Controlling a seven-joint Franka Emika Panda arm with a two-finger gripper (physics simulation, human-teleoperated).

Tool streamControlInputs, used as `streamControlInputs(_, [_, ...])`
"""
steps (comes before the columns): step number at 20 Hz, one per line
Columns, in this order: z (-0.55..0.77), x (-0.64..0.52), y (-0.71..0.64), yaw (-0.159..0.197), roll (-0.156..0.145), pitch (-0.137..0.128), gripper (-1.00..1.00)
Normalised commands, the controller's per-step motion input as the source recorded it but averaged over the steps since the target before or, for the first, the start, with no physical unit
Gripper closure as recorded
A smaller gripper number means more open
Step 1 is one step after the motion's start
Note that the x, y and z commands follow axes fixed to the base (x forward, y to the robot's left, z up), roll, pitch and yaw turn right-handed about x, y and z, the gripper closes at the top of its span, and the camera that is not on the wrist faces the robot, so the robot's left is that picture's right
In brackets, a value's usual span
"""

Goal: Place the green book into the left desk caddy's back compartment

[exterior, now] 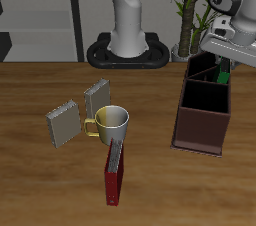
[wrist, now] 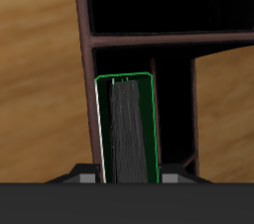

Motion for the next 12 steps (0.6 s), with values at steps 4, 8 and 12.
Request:
streamControlInputs(4, [0.15,-0.03,0.01,0.001,0.001,-0.022,-1.00])
streamControlInputs(8, [0.14,-0.03,-0.06,-0.014,-0.009,-0.016,-1.00])
streamControlInputs(12, [0.22,-0.08,-0.11,-0.011,-0.023,-0.030,-1.00])
